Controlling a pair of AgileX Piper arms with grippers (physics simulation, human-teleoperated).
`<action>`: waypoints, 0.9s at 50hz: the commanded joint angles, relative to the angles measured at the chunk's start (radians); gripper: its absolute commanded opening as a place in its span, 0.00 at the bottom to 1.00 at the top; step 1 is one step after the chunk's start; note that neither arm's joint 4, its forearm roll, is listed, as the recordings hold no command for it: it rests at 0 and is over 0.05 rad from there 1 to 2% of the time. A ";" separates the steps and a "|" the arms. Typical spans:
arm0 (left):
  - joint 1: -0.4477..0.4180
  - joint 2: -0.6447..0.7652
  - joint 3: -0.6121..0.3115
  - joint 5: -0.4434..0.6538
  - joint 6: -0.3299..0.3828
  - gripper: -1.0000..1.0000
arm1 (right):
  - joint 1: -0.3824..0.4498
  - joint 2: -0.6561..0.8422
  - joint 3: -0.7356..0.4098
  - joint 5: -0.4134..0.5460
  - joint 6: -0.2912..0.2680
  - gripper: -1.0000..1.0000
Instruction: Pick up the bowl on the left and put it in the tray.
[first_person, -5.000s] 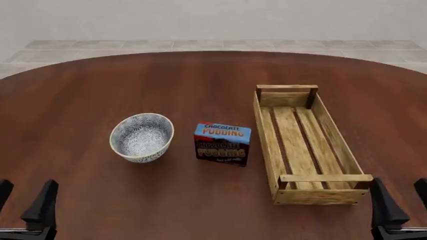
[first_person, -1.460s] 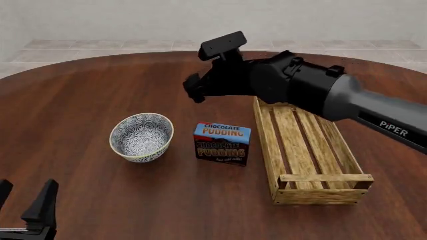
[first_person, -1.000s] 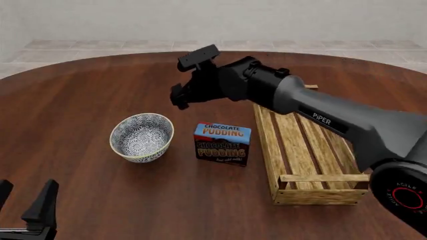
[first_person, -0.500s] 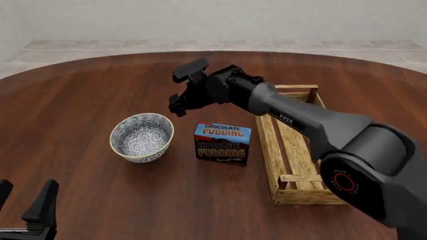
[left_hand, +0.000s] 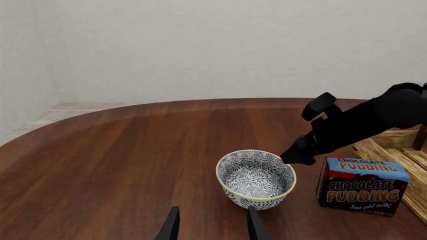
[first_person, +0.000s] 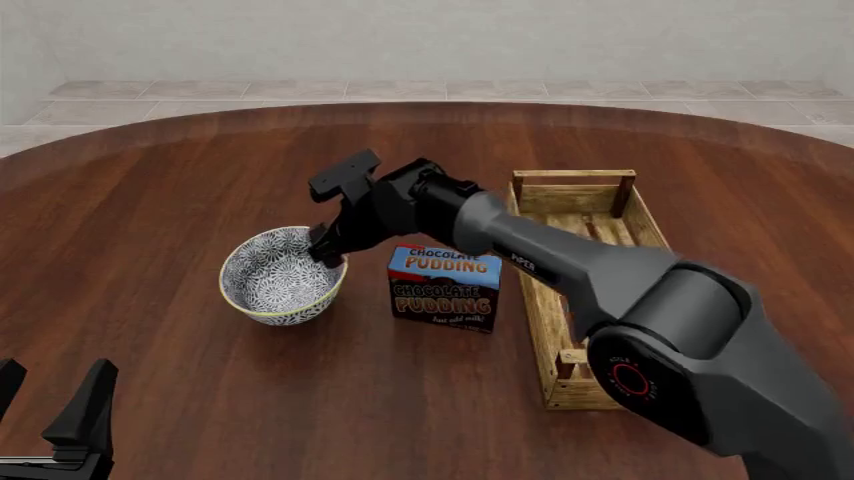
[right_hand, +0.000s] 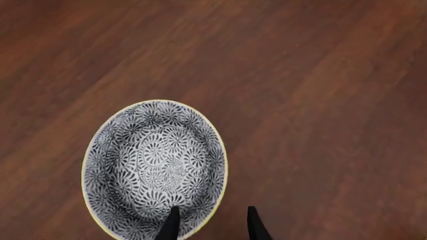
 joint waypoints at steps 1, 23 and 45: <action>0.000 0.000 0.000 0.000 0.000 1.00 | 0.034 0.046 -0.037 0.022 0.014 1.00; 0.000 0.000 0.000 0.000 0.000 1.00 | 0.024 0.143 -0.096 0.013 0.071 1.00; 0.000 0.000 0.000 0.000 0.000 1.00 | 0.027 0.234 -0.179 0.045 0.105 1.00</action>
